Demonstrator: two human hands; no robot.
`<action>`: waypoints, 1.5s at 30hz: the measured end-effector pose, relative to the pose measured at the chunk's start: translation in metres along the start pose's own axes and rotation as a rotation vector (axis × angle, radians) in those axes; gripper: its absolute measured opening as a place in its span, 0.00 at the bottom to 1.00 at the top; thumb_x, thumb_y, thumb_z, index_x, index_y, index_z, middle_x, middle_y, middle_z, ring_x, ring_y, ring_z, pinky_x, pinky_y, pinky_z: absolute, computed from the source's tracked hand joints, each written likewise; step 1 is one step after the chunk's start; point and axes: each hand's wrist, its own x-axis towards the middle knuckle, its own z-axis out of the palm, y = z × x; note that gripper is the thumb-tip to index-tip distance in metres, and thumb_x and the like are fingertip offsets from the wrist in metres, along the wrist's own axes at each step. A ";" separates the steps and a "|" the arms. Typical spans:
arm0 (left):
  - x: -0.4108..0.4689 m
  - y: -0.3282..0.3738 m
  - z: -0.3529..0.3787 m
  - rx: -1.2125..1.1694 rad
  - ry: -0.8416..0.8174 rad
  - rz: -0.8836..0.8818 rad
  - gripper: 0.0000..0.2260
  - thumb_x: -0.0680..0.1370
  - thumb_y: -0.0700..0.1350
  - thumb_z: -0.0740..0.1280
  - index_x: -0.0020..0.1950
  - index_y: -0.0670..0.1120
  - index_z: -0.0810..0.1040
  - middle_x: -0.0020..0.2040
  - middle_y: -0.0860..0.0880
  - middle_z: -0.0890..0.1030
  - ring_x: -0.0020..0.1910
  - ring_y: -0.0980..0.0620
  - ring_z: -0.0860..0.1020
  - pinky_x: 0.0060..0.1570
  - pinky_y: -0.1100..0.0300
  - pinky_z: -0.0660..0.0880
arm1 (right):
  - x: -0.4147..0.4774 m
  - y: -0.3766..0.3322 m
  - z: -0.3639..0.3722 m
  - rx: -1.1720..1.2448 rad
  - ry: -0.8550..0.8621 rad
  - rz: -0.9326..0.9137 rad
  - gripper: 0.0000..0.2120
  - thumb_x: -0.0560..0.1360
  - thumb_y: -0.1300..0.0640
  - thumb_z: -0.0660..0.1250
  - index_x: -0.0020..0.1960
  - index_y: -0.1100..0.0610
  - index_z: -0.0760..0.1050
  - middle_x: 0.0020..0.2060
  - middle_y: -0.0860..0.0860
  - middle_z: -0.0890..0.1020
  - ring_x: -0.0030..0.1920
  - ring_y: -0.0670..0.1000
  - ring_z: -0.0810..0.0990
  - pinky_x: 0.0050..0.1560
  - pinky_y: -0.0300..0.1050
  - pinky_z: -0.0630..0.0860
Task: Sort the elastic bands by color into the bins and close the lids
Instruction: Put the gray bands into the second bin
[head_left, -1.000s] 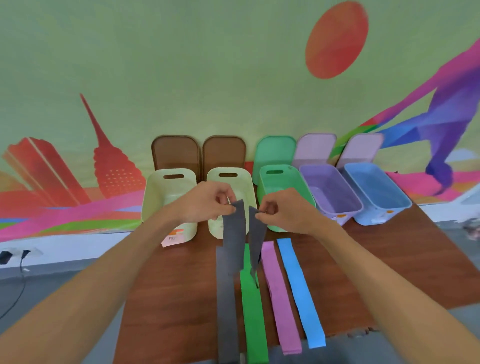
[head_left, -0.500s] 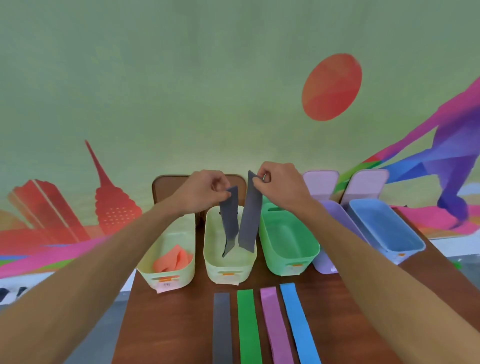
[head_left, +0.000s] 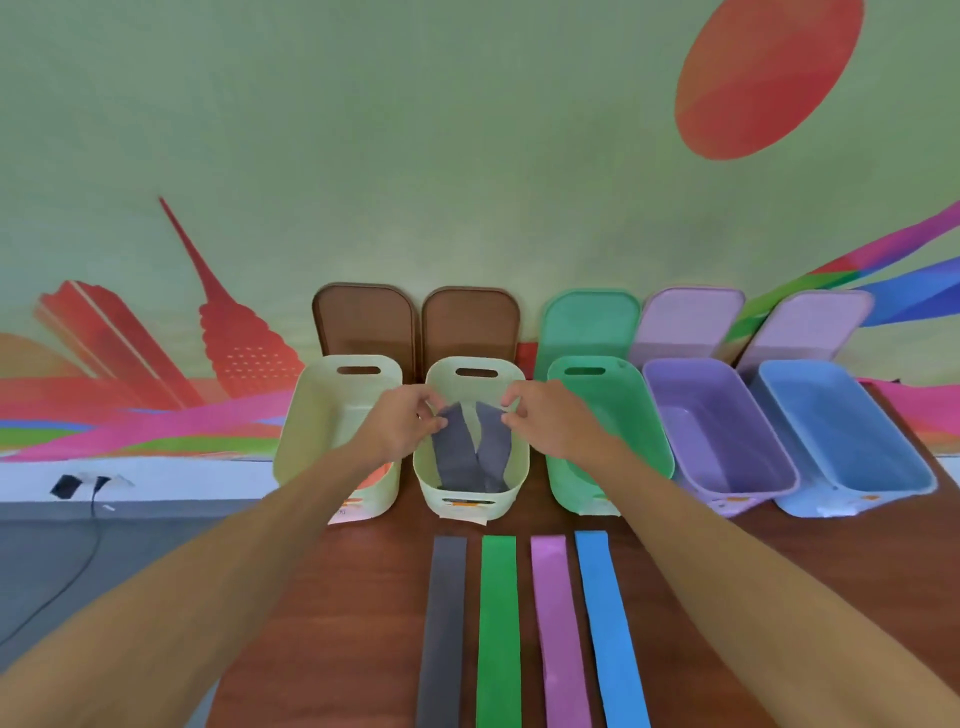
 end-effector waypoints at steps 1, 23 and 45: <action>-0.001 -0.004 0.004 -0.026 0.007 -0.028 0.08 0.76 0.42 0.68 0.54 0.43 0.79 0.41 0.50 0.78 0.38 0.52 0.76 0.37 0.63 0.70 | -0.001 0.003 0.005 0.012 -0.011 0.009 0.12 0.77 0.54 0.63 0.59 0.53 0.76 0.50 0.55 0.83 0.52 0.56 0.80 0.53 0.51 0.77; -0.077 -0.103 0.139 0.128 -0.268 -0.136 0.15 0.77 0.44 0.65 0.63 0.47 0.75 0.56 0.48 0.74 0.50 0.50 0.77 0.57 0.55 0.73 | -0.056 0.061 0.134 0.207 -0.473 0.072 0.10 0.76 0.55 0.64 0.53 0.57 0.80 0.50 0.51 0.84 0.51 0.49 0.81 0.57 0.49 0.77; -0.066 -0.110 0.163 0.028 -0.069 -0.187 0.04 0.75 0.41 0.69 0.47 0.48 0.75 0.50 0.52 0.71 0.44 0.52 0.76 0.48 0.58 0.75 | -0.067 0.086 0.166 0.203 -0.344 0.086 0.15 0.78 0.56 0.64 0.64 0.55 0.74 0.61 0.50 0.76 0.57 0.46 0.76 0.60 0.39 0.69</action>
